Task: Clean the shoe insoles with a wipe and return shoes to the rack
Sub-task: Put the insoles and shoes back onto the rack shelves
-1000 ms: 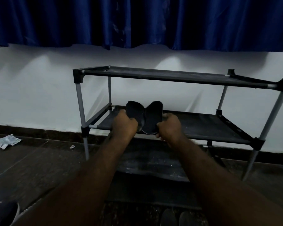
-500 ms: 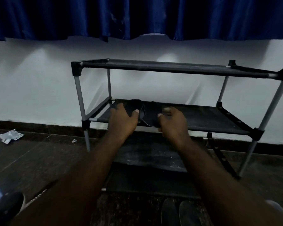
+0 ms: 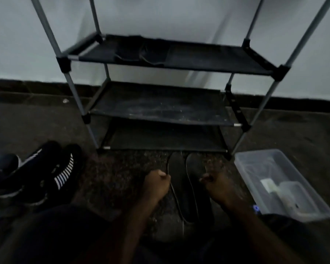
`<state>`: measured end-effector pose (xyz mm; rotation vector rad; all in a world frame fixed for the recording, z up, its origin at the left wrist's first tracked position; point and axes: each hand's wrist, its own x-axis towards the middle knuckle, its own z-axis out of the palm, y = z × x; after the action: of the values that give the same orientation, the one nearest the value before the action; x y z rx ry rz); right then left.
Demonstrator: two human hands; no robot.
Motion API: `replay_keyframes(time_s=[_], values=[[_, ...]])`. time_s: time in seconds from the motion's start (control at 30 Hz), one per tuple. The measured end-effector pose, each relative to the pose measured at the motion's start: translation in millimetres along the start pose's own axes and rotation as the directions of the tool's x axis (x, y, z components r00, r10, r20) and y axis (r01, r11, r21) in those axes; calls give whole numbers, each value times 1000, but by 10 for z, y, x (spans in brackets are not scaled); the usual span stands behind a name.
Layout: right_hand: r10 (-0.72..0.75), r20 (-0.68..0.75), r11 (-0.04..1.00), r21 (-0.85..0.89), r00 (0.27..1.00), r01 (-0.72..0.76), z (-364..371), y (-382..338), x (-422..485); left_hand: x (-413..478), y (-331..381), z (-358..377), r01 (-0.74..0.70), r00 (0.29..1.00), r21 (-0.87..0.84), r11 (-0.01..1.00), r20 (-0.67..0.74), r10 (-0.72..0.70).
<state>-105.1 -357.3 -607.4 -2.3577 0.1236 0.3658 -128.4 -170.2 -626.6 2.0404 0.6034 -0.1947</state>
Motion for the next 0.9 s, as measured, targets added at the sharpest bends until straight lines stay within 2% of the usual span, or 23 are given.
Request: replay_keyframes(time_s=[0.1,0.17,0.3,0.4,0.5,0.6,0.73,0.8,0.87,0.9], values=[[28,74,993,-116,997,-20,197,131,93,15,-123,120,38,999,224,974,4,-40],[12,115,988,-155,993,6,326,219,140,33,-163,162,63,996,246,967,44,-76],[64,129,979,-200,990,-37,429,447,355,-44,-154,259,183,968,80,980,159,-194],[137,47,970,-209,989,-125,488,593,518,-125,-97,356,246,951,-44,968,204,-233],[144,-22,944,-296,989,-144,561,604,529,-180,-113,488,235,960,-104,966,184,-213],[192,-68,951,-235,979,-203,548,549,504,-181,-125,580,214,970,-174,961,154,-188],[167,-10,961,-223,986,-165,440,491,440,-107,-173,576,192,978,-133,972,109,-178],[149,-35,985,-78,988,-151,337,367,342,-82,-181,496,179,984,-124,976,35,-176],[78,-61,980,190,995,-65,251,224,220,-94,-163,352,168,982,-186,968,-51,-180],[23,-65,935,354,998,1,209,136,128,-102,-149,264,158,980,-217,963,-83,-179]])
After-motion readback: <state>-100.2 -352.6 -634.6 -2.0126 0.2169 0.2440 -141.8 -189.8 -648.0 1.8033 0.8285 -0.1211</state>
